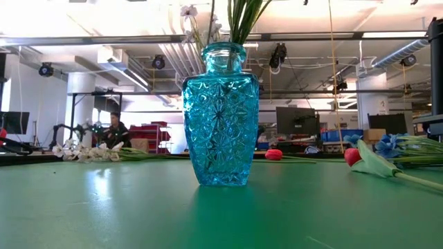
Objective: Sort flowers into vase by color
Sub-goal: Put the bottom yellow flower into the violet vase
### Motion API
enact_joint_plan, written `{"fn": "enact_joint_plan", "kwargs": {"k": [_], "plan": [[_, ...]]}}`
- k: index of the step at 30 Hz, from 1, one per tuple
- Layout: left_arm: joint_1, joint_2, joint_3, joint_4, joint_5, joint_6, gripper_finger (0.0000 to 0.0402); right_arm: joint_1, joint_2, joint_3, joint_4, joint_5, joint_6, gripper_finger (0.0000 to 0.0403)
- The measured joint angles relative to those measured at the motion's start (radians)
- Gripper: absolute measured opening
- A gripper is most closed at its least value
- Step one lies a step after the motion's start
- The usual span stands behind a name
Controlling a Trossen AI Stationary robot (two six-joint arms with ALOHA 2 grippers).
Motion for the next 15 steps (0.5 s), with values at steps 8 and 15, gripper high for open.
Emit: {"fn": "enact_joint_plan", "kwargs": {"k": [8,15], "plan": [[0.000,-0.056,0.000,-0.103,0.000,-0.042,0.0128,-0.006,-0.045,-0.001,-0.044,0.005,0.034,0.0010],[0.000,-0.163,0.000,-0.291,0.000,-0.104,0.0208,-0.044,-0.149,-0.036,-0.154,0.004,0.119,0.0009]]}}
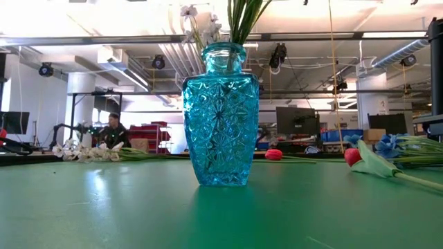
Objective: Sort flowers into vase by color
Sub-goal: Put the bottom yellow flower into the violet vase
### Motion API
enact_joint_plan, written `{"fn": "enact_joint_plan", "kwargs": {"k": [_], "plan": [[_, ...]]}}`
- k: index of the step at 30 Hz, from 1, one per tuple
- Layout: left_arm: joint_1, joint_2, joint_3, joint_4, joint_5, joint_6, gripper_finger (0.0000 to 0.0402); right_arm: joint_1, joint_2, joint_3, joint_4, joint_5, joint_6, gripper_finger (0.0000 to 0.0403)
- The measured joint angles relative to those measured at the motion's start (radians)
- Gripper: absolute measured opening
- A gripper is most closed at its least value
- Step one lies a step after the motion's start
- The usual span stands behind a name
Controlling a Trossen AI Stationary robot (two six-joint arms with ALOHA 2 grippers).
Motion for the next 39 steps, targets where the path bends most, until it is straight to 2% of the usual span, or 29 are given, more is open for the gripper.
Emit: {"fn": "enact_joint_plan", "kwargs": {"k": [6,11,15,20,32,39], "plan": [[-0.001,-0.083,0.000,-0.188,0.000,-0.038,0.0223,-0.052,-0.112,-0.118,0.014,0.005,0.050,0.0009],[-0.001,-0.118,0.000,-0.324,0.000,-0.071,0.0223,-0.123,-0.168,-0.262,0.172,0.011,0.148,0.0009],[-0.001,-0.138,-0.011,-0.405,0.000,-0.108,0.0223,-0.187,-0.166,-0.339,0.275,0.005,0.222,0.0009],[-0.001,-0.171,-0.057,-0.407,0.000,-0.138,0.0223,-0.228,-0.116,-0.361,0.343,0.000,0.242,0.0009],[-0.001,-0.271,-0.206,-0.354,0.000,-0.206,0.0223,-0.230,-0.008,-0.315,0.401,0.000,0.194,0.0009],[-0.001,-0.308,-0.229,-0.346,0.000,-0.207,0.0223,-0.230,0.030,-0.312,0.433,0.000,0.194,0.0010]]}}
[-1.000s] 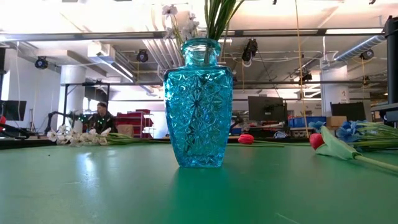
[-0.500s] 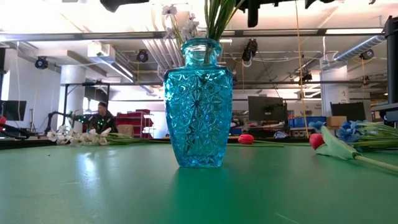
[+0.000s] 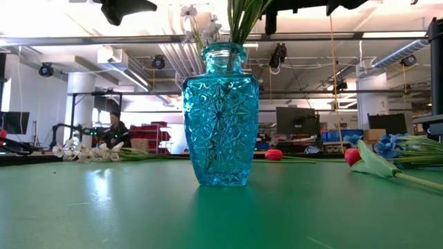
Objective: Sort flowers into vase by color
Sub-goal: Put the bottom yellow flower into the violet vase
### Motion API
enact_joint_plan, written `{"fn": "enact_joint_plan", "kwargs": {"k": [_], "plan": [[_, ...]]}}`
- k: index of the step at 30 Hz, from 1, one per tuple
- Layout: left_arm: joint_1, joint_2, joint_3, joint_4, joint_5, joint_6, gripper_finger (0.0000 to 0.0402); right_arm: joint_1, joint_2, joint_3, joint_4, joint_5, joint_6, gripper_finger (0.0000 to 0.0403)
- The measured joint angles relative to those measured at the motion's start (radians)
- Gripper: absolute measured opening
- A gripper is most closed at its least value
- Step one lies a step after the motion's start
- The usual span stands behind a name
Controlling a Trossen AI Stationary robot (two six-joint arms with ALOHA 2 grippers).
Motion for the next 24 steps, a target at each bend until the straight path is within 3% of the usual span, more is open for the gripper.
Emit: {"fn": "enact_joint_plan", "kwargs": {"k": [24], "plan": [[0.000,-0.002,0.000,-0.013,-0.003,0.001,0.0223,0.000,0.088,0.000,0.018,0.000,-0.026,0.0013]]}}
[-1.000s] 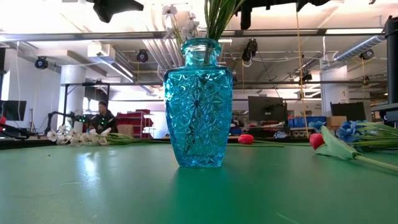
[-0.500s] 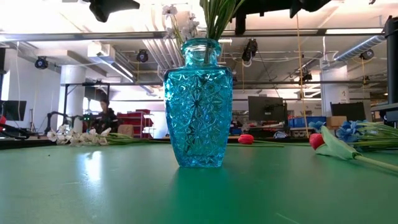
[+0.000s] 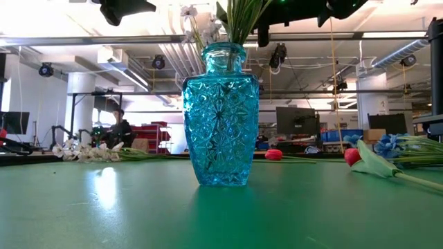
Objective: Sort flowers into vase by color
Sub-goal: Put the bottom yellow flower into the violet vase, then put the white flowers into the violet vase
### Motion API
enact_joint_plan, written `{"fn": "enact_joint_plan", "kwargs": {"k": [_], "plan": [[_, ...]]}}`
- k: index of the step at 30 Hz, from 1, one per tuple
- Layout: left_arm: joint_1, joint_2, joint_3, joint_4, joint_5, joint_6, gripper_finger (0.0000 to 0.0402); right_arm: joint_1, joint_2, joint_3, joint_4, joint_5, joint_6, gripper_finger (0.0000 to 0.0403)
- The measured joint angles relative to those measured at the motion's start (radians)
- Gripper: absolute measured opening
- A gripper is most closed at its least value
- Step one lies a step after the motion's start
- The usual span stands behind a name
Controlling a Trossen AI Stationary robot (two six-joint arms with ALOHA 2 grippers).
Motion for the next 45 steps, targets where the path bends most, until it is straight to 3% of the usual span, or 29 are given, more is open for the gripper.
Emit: {"fn": "enact_joint_plan", "kwargs": {"k": [8,21,29,36,45], "plan": [[0.000,0.001,0.000,-0.001,-0.046,0.000,0.0223,0.001,0.000,0.000,-0.035,-0.001,0.000,0.0027],[0.000,0.001,0.000,-0.002,-0.049,-0.004,0.0223,0.002,-0.002,0.000,-0.119,0.000,0.019,0.0191],[0.000,0.009,0.000,-0.016,-0.073,-0.021,0.0223,0.002,-0.068,0.000,-0.238,0.000,0.062,0.0264],[0.000,0.038,0.000,-0.020,-0.096,-0.028,0.0223,0.002,-0.125,0.000,-0.343,0.000,0.107,0.0299],[0.000,0.057,0.000,-0.025,-0.106,-0.043,0.0223,0.002,-0.185,0.000,-0.489,0.000,0.171,0.0315]]}}
